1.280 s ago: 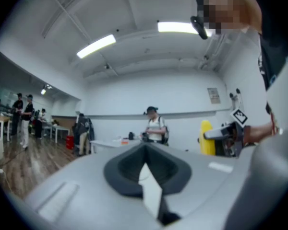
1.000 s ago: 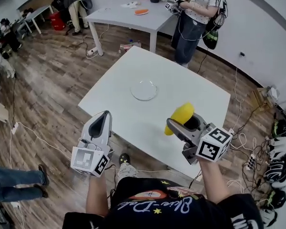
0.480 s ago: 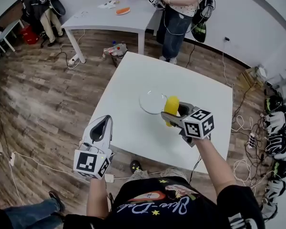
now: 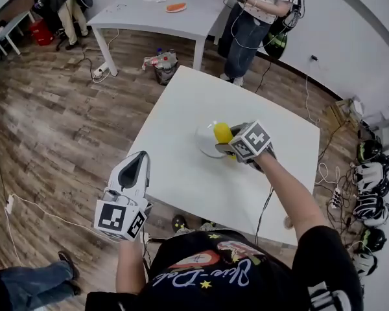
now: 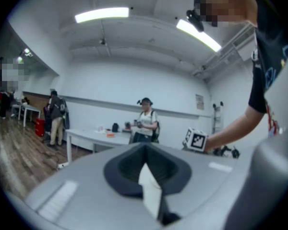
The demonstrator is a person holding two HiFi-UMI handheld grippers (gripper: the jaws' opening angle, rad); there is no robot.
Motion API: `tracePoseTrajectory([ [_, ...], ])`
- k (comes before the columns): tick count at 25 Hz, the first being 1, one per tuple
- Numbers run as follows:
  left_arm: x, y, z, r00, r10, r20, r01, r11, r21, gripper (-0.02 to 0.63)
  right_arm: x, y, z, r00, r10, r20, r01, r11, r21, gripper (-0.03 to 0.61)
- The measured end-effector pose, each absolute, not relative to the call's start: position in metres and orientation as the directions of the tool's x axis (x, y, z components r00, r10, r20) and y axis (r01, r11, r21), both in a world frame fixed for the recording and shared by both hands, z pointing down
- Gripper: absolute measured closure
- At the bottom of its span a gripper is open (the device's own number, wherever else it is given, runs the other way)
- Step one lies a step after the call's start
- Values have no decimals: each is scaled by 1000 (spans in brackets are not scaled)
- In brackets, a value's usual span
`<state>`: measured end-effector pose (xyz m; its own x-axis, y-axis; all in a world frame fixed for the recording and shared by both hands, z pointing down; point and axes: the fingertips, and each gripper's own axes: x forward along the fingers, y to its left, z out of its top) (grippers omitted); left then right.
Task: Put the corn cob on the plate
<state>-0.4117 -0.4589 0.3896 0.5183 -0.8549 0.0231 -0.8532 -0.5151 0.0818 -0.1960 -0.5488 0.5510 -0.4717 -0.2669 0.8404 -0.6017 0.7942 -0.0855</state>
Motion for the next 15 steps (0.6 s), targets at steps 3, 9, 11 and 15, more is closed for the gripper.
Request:
tracePoseTrajectory([
  [3, -415, -463, 391, 500, -866, 27, -864, -496, 85, 615, -201, -564, 566, -397, -172, 902, -544, 835, -80, 314],
  [9, -416, -462, 388, 487, -873, 43, -872, -483, 77, 615, -198, -587, 602, -249, -41, 968, -482, 872, -87, 314],
  [11, -424, -462, 388, 464, -885, 50, -885, -460, 76, 615, -202, -593, 605, -250, -35, 968, -482, 871, -93, 314],
  [15, -431, -460, 389, 436, -898, 54, -899, -432, 76, 615, -210, -593, 617, -237, -13, 971, -459, 883, -100, 314],
])
